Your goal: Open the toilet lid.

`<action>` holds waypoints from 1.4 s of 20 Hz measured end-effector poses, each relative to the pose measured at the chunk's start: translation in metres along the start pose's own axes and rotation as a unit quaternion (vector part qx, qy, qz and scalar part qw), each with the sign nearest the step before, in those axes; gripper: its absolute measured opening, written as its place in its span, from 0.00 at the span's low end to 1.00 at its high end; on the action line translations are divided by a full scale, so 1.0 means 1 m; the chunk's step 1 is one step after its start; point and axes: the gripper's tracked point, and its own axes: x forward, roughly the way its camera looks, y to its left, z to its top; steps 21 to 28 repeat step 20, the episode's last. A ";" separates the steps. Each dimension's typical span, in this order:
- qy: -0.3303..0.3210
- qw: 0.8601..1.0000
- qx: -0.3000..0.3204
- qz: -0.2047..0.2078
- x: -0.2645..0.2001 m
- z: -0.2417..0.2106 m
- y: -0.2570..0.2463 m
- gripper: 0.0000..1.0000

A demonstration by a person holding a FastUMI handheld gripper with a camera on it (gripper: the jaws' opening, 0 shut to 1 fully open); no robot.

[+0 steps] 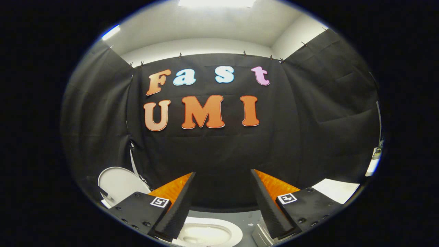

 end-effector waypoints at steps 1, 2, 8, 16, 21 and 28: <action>0.001 1.000 -0.001 0.011 -0.004 -0.007 0.011 0.99; 0.004 1.000 -0.001 0.011 -0.007 -0.015 0.015 0.99; 0.054 0.997 -0.043 0.039 -0.013 -0.082 0.043 0.98; 0.016 0.997 -0.030 0.068 -0.028 -0.055 0.075 0.97; 0.018 0.998 -0.027 0.059 -0.027 -0.060 0.069 0.97; 0.018 0.998 -0.027 0.059 -0.027 -0.060 0.069 0.97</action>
